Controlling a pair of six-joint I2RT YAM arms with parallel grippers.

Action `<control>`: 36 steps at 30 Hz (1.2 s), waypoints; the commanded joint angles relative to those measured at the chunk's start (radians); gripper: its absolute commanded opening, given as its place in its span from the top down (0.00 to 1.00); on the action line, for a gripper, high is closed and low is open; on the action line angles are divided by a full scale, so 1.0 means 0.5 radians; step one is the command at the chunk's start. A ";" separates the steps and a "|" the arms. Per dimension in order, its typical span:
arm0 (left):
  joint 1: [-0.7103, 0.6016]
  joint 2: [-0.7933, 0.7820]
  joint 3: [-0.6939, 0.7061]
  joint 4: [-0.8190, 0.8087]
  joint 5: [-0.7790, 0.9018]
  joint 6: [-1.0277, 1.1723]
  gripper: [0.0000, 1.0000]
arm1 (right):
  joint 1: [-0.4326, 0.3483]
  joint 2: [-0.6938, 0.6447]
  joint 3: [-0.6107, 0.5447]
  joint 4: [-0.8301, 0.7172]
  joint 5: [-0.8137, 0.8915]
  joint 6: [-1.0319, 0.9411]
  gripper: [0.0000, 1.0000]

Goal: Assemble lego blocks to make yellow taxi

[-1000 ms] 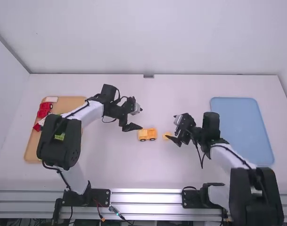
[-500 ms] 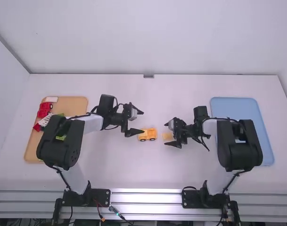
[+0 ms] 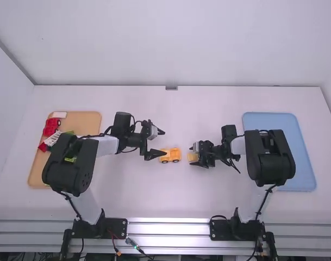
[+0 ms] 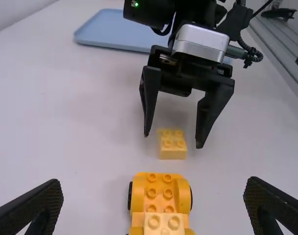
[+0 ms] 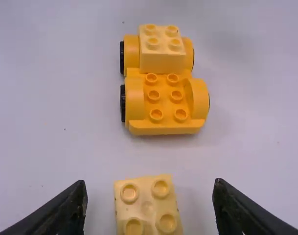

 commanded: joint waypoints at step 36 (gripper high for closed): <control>-0.056 0.095 -0.132 0.045 0.052 0.276 0.01 | -0.129 0.122 0.060 -0.008 -0.211 0.188 0.75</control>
